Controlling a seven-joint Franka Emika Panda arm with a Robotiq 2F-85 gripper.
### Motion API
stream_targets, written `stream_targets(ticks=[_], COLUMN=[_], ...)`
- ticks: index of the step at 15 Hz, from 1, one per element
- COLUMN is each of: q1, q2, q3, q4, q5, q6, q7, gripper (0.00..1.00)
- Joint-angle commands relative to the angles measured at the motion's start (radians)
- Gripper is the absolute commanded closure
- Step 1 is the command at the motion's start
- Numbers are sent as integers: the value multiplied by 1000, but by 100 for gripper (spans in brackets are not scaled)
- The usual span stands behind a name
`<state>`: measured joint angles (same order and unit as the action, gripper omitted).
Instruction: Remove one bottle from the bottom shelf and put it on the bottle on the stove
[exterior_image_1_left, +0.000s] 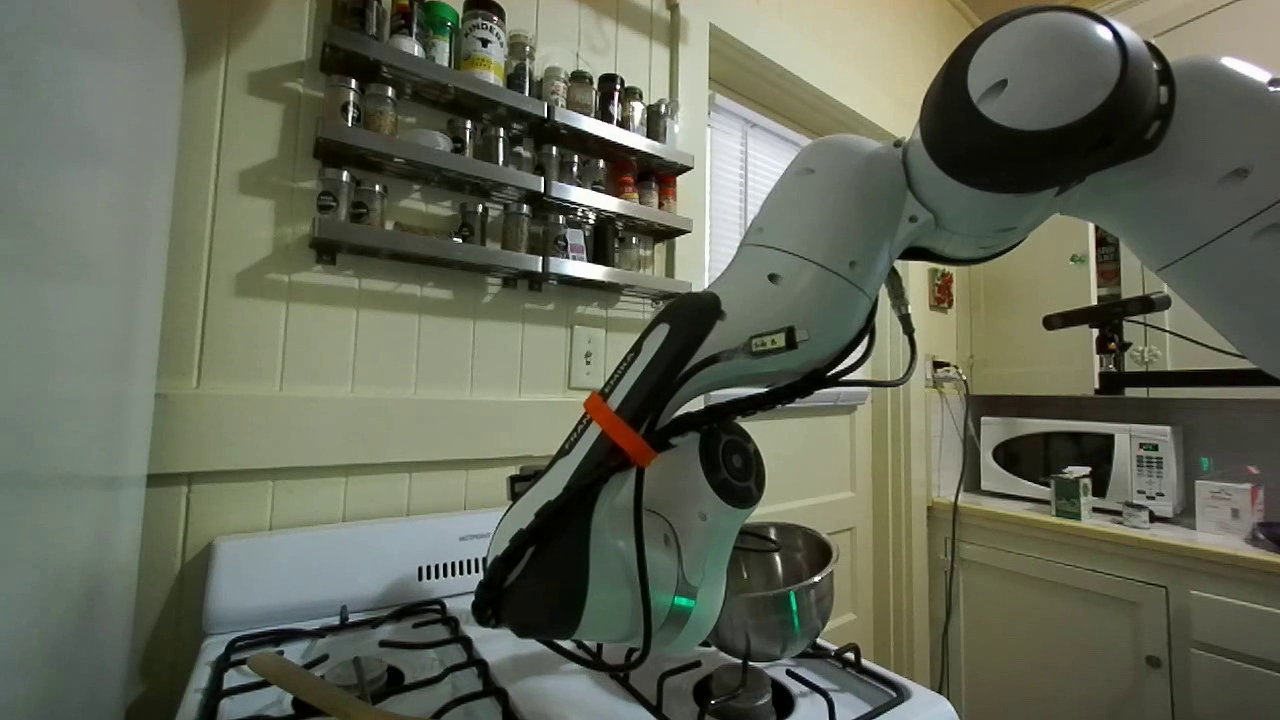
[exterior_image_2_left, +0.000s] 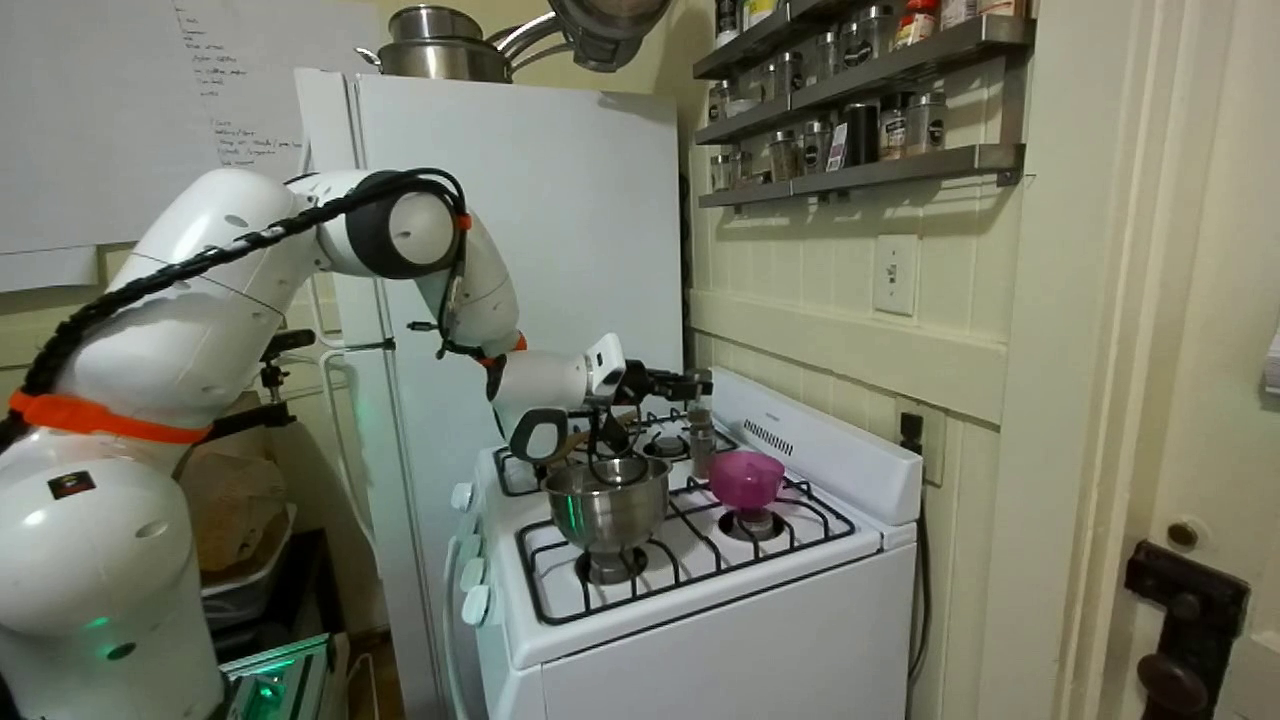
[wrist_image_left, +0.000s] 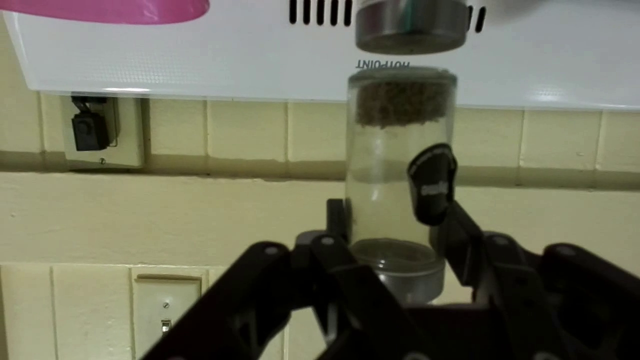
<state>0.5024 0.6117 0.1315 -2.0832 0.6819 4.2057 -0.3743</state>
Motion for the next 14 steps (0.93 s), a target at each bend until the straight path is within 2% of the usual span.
stream_targets(ticks=[1, 14], q1=[-5, -10], q2=[2, 1], q3=[8, 9], q4=[-9, -18], q5=[15, 3], q6=[-2, -19], q7=[16, 24], gripper=[75, 75])
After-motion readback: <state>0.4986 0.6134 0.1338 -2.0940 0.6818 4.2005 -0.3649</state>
